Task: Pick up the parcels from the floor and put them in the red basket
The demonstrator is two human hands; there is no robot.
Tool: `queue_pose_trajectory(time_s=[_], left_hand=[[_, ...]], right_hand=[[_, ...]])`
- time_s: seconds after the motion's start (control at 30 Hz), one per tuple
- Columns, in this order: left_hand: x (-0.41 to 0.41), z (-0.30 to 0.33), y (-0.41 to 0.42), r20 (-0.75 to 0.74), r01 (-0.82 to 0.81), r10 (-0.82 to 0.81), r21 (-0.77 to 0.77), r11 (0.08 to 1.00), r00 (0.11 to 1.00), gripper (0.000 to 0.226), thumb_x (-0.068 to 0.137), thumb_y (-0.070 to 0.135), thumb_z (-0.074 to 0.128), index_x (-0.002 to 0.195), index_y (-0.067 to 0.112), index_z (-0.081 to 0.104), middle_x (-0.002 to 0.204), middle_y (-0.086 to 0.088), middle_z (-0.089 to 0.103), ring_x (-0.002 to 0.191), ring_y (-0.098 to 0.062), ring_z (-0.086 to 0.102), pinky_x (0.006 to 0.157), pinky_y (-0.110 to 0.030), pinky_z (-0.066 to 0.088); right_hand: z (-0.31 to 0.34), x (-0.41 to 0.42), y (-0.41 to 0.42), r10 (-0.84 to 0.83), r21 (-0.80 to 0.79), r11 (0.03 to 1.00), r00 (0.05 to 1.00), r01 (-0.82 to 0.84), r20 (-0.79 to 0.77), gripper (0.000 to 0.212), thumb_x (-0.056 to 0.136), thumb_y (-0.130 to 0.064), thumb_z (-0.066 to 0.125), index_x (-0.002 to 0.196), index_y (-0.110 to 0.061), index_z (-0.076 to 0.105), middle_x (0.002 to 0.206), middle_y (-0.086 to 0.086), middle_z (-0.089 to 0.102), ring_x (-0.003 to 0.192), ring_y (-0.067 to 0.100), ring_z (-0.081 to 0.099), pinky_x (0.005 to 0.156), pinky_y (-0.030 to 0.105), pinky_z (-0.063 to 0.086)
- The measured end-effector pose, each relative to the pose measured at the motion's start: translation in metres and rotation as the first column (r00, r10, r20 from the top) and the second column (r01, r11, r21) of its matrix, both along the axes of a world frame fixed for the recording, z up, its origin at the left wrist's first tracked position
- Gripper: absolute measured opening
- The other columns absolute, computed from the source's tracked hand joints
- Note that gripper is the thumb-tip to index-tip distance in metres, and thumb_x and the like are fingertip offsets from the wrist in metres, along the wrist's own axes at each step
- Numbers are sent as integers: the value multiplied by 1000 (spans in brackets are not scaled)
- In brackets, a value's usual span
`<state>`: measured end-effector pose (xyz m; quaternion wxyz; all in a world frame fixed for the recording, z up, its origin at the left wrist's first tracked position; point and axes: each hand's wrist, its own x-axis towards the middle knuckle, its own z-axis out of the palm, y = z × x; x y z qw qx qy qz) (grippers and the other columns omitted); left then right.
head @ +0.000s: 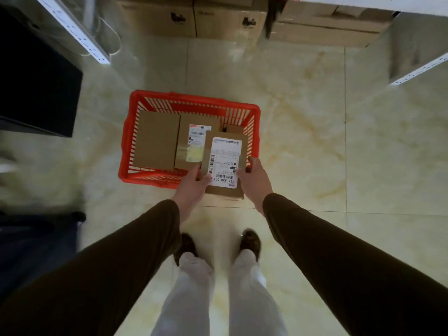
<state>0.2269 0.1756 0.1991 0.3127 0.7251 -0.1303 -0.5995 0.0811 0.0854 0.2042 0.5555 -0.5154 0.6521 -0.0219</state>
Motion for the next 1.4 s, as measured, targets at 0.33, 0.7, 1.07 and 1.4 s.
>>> queue_pose_trajectory(time_s=[0.33, 0.7, 1.07, 1.4], left_hand=[[48, -14, -34, 55, 175, -174, -10, 985, 983, 46, 106, 18, 48, 148, 36, 42, 128, 9, 63, 114, -14, 63, 76, -27, 54], [80, -34, -79, 293, 273, -221, -150, 950, 930, 47, 97, 25, 66, 138, 35, 47, 130, 3, 55, 104, -13, 66, 73, -24, 62], [81, -34, -158, 342, 687, -601, -265, 676, 723, 53, 91, 15, 72, 136, 36, 54, 123, 12, 56, 111, -9, 57, 81, -18, 50], [75, -47, -203, 461, 923, -800, -170, 345, 383, 37, 97, 14, 62, 133, 20, 59, 117, 5, 67, 103, -12, 65, 73, -19, 51]], right_hand=[[-12, 25, -37, -15, 58, 998, 996, 10, 84, 93, 100, -23, 59, 154, -50, -11, 141, 1, 59, 101, 34, 74, 60, 44, 64], [-36, 45, -15, -655, 120, 753, 724, 646, 215, 31, 99, -16, 58, 118, -26, 35, 112, 12, 65, 79, 25, 79, 64, 33, 63], [-38, 65, 35, -892, 302, 452, 421, 839, 165, 42, 101, -15, 59, 140, -15, 43, 124, 16, 69, 105, 36, 73, 85, 43, 63], [-56, 91, 36, -928, 424, 326, 373, 845, -29, 34, 101, -30, 60, 130, -12, 54, 115, 12, 70, 94, 20, 72, 71, 29, 61]])
